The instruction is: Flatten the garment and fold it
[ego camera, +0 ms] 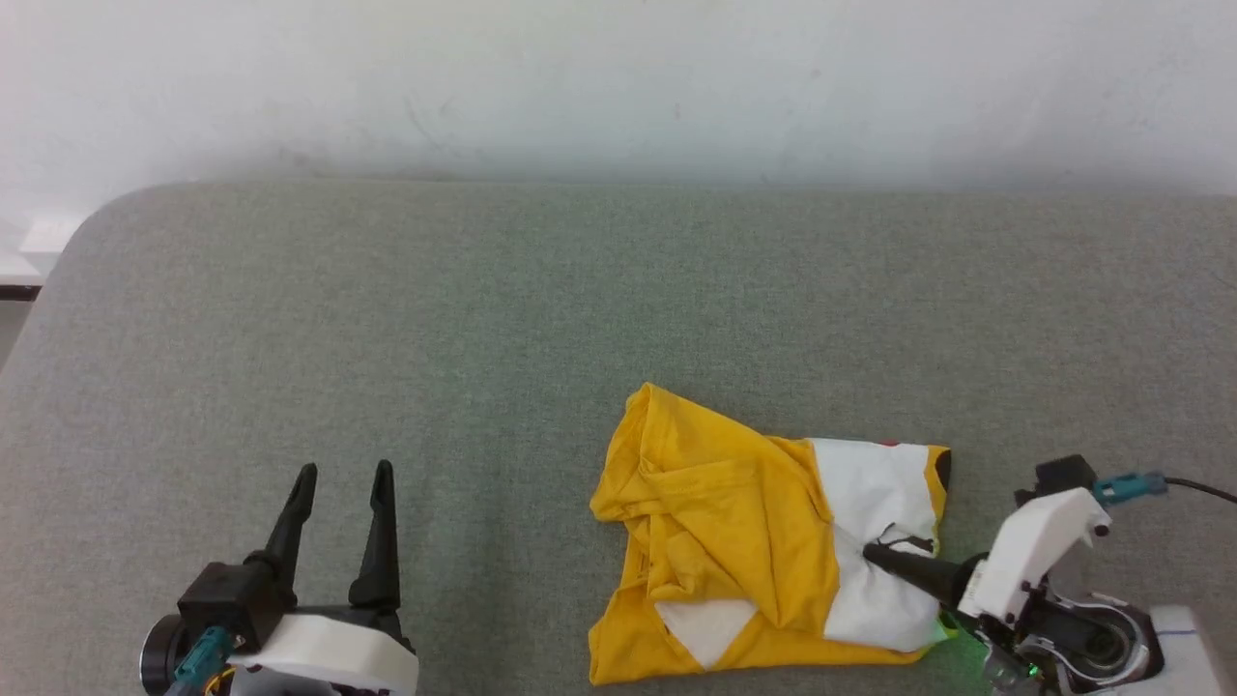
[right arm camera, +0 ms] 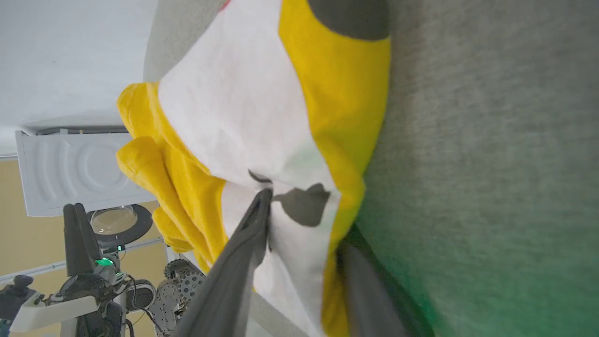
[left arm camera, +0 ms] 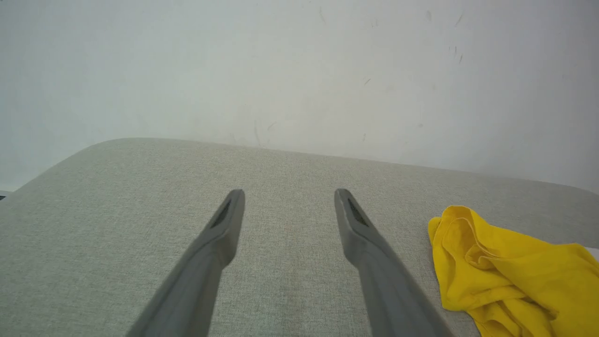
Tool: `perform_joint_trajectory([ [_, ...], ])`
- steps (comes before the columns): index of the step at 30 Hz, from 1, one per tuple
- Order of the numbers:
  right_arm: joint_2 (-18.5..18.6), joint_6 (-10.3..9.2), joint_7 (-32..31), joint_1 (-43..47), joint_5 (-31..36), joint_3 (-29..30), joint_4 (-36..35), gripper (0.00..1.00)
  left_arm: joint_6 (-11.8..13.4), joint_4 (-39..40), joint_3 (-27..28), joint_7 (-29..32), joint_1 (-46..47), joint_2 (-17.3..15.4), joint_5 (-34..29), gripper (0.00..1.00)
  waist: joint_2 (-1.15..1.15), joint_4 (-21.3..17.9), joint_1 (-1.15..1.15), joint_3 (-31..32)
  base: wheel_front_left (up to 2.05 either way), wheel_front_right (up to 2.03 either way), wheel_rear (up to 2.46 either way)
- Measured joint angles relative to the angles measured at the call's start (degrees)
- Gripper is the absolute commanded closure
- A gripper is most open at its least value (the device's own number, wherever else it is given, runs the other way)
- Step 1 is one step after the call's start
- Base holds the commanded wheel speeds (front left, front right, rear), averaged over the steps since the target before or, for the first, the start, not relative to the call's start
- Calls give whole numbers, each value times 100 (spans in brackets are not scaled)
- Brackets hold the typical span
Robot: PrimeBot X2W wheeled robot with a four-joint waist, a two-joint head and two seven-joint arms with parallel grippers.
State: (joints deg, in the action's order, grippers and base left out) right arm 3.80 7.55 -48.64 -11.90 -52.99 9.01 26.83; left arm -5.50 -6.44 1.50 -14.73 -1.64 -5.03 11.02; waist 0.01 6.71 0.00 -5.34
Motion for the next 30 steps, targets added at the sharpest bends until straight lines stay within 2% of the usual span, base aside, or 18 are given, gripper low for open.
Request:
perform_joint_trajectory([
  [4, 258, -2, 265, -19, 371, -612, -237, 100, 1, 1, 49, 0, 0, 22, 0, 0, 0, -50, 0, -10, 0, 0, 0],
  [7, 710, -2, 625, -12, 905, -1285, -781, 100, 2, 7, 82, 1, -1, 44, 0, 0, 0, -138, 0, 13, 0, 0, 0],
  [11, 1734, 0, 1221, -18, 2638, -2265, -1356, 100, 2, 19, 133, 0, -7, 65, 0, 0, 0, -318, 0, 55, 0, 0, 0],
  [14, 2173, 0, 1601, -61, 3601, -2615, -1703, 100, 2, 47, 149, 1, -7, 84, 0, 0, 0, -502, 0, 72, 0, 0, 0],
  [17, 2372, 3, 1959, -218, 4210, -2629, -2046, 100, 0, 93, 190, 0, -5, 85, 0, 0, 0, -715, 0, 66, 0, 0, 0],
  [23, 2553, 5, 2096, -266, 4402, -2234, -2252, 100, -7, 243, 220, 1, 22, 81, -1, 0, 0, -1194, 0, -15, 0, 0, 0],
  [27, 2751, 3, 2172, -274, 4336, -1791, -1938, 100, -52, 368, 211, 0, 269, -15, -2, 0, -1, -1472, 0, -218, 0, 0, 0],
  [30, 2799, 5, 2501, -355, 4332, -1501, -1564, 100, -60, 489, 178, 0, 452, -181, -29, 0, -1, -1643, 0, -476, 0, 0, 0],
])
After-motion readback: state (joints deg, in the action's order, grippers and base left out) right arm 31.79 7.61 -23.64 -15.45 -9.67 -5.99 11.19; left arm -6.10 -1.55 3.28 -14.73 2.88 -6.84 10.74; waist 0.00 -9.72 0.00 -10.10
